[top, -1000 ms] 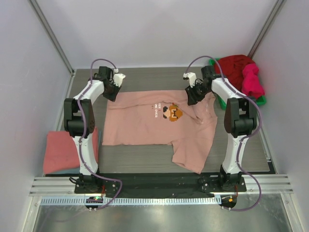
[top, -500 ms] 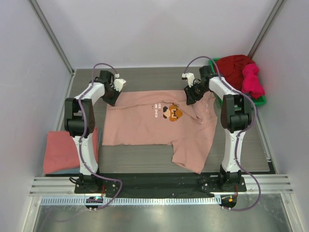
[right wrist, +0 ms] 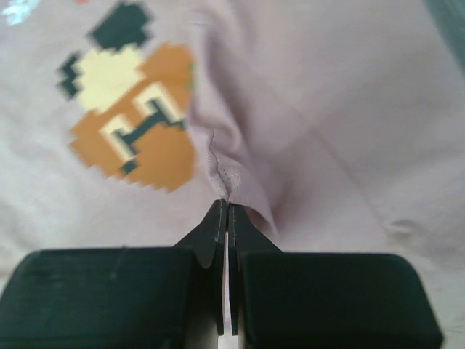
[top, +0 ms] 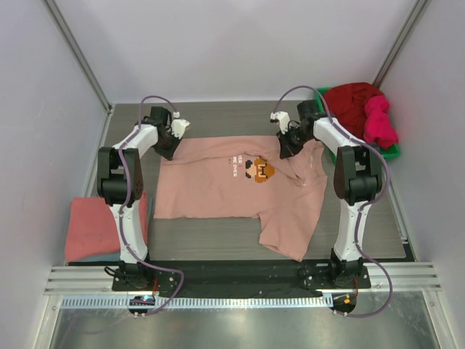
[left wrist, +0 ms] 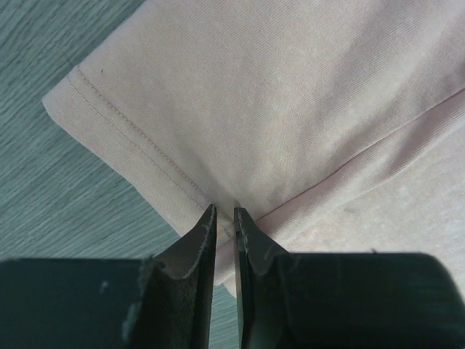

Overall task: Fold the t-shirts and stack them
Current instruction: Fold the tshirt

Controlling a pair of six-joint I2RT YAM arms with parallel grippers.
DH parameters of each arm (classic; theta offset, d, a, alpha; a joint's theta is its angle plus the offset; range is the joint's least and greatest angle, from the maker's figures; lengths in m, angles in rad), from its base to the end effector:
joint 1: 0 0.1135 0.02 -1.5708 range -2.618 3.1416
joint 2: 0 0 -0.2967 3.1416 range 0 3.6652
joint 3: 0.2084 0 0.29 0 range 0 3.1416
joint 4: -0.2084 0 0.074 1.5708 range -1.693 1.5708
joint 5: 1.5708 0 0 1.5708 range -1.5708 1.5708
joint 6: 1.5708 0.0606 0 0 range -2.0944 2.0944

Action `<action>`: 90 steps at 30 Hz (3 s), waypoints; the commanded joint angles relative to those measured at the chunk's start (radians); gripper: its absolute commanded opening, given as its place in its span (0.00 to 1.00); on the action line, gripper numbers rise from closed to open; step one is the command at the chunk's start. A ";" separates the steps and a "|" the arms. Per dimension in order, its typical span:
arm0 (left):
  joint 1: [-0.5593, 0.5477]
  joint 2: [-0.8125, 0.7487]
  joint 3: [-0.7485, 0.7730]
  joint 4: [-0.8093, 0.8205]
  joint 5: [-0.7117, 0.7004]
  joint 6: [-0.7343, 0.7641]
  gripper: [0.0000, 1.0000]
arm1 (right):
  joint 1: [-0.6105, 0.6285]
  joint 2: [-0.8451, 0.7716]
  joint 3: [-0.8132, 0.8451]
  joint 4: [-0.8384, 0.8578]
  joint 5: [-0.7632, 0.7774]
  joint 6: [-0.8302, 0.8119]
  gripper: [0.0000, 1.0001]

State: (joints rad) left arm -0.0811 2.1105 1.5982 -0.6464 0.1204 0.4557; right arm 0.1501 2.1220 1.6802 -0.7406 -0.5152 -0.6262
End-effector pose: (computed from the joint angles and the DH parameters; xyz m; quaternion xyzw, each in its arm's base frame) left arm 0.5007 -0.0480 0.1583 0.2710 0.9388 -0.0198 0.2116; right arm 0.4954 0.1051 0.1819 -0.4046 0.8596 0.1989 0.2403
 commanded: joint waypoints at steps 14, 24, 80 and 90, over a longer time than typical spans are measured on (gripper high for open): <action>0.018 0.077 0.184 -0.055 -0.014 0.000 0.22 | 0.165 -0.237 -0.071 -0.123 0.032 0.052 0.32; 0.023 0.249 0.517 -0.188 0.002 -0.025 0.20 | -0.072 -0.008 0.177 -0.075 0.129 0.053 0.31; 0.026 0.302 0.981 0.203 -0.370 -0.120 0.45 | -0.121 0.222 0.669 0.067 0.226 0.066 0.35; -0.003 -0.142 0.400 0.120 -0.248 -0.183 0.77 | -0.119 -0.345 -0.089 0.012 0.031 -0.329 0.42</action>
State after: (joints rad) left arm -0.0723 2.0480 2.1464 -0.5041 -0.1867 0.2939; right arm 0.0254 1.8709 1.7763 -0.6521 -0.3958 -0.7540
